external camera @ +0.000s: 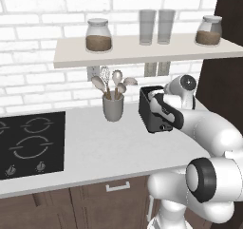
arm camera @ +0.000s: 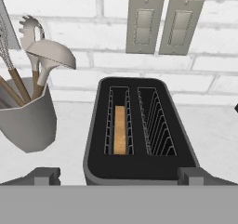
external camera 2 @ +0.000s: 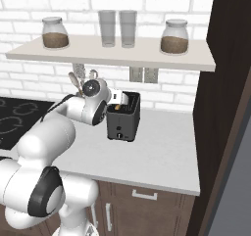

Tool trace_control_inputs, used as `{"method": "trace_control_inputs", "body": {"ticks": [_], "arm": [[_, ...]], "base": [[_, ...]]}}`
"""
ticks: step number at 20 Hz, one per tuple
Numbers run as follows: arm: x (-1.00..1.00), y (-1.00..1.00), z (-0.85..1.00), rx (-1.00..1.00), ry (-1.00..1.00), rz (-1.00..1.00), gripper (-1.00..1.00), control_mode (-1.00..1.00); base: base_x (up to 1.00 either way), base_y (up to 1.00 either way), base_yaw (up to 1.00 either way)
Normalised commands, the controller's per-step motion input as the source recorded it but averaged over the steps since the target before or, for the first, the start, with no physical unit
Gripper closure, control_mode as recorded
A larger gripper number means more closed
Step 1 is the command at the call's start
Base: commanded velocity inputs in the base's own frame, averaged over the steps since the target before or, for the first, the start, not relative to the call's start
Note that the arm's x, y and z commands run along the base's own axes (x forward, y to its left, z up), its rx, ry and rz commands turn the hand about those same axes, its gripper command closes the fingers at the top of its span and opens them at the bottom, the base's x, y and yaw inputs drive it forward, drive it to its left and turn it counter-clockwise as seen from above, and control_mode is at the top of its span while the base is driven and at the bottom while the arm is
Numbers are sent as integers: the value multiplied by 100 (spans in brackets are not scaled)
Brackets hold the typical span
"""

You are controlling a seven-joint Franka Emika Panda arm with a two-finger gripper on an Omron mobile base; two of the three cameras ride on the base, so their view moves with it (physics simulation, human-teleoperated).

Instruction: Start the toaster. Once the lever pops up, take the bread to the plate on the dining counter.

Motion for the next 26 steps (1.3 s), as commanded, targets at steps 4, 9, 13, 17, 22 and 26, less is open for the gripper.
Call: {"method": "trace_control_inputs", "body": {"ticks": [4, 9, 13, 17, 22, 26], "arm": [[0, 0, 0, 0, 0, 0, -100, -100], [0, 0, 0, 0, 0, 0, -100, -100], [0, 0, 0, 0, 0, 0, -100, -100], [0, 0, 0, 0, 0, 0, -100, -100], [0, 0, 0, 0, 0, 0, -100, -100], [0, 0, 0, 0, 0, 0, -100, -100]], "base": [[0, 0, 0], [0, 0, 0], [0, 0, 0], [0, 0, 0], [0, 0, 0], [0, 0, 0]]}}
